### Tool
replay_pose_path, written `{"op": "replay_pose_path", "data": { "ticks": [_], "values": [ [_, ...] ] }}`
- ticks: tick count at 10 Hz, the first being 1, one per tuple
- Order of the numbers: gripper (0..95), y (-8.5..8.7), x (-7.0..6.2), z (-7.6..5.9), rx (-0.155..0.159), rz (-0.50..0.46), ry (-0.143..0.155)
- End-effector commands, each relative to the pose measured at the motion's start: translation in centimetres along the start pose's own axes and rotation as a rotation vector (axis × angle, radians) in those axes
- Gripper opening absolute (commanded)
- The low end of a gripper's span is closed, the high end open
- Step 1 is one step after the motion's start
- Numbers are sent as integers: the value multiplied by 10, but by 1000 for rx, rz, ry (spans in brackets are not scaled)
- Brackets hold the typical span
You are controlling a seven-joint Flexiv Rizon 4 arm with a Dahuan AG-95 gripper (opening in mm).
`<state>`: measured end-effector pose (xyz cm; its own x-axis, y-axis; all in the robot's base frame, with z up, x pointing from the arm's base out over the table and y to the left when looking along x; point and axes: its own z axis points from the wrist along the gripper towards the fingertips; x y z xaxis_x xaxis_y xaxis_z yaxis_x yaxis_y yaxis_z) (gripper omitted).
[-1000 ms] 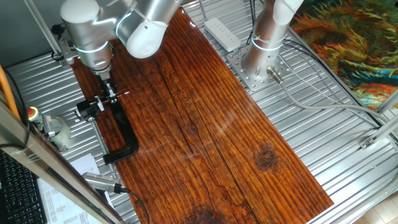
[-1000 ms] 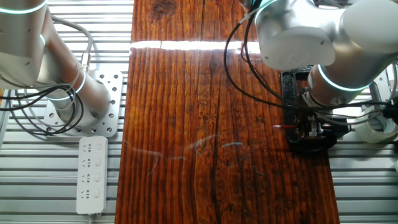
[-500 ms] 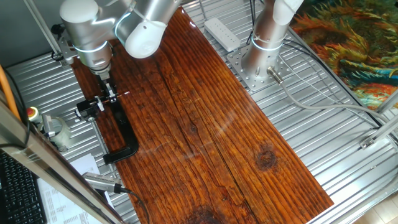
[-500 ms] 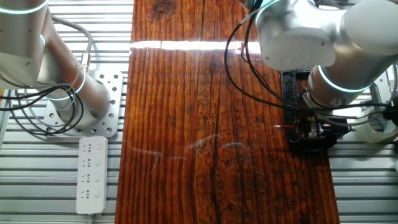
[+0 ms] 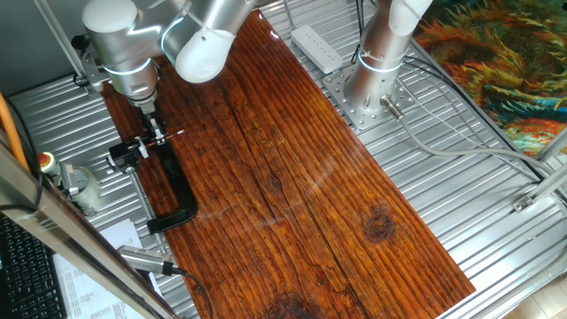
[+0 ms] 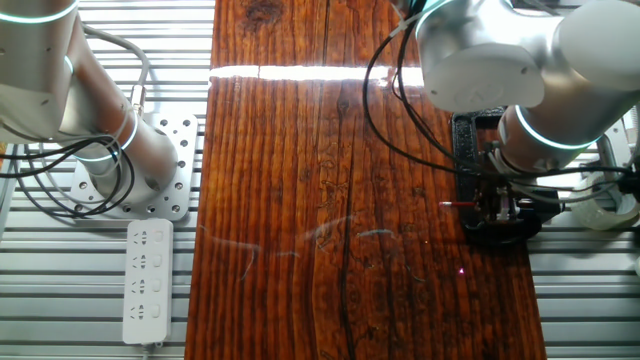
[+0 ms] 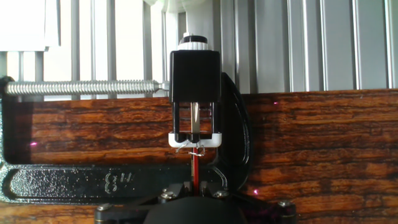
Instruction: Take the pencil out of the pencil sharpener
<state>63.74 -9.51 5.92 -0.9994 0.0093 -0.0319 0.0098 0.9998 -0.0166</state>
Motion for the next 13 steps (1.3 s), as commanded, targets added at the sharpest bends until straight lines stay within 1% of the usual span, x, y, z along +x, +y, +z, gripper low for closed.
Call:
{"op": "replay_pose_path", "data": {
  "ticks": [1,4,8,13],
  "values": [
    [0,1,0,0,0,1,0],
    [0,2,1,-2,3,3,1],
    [0,4,3,1,9,6,-2],
    [0,4,13,2,11,4,-5]
  ]
}}
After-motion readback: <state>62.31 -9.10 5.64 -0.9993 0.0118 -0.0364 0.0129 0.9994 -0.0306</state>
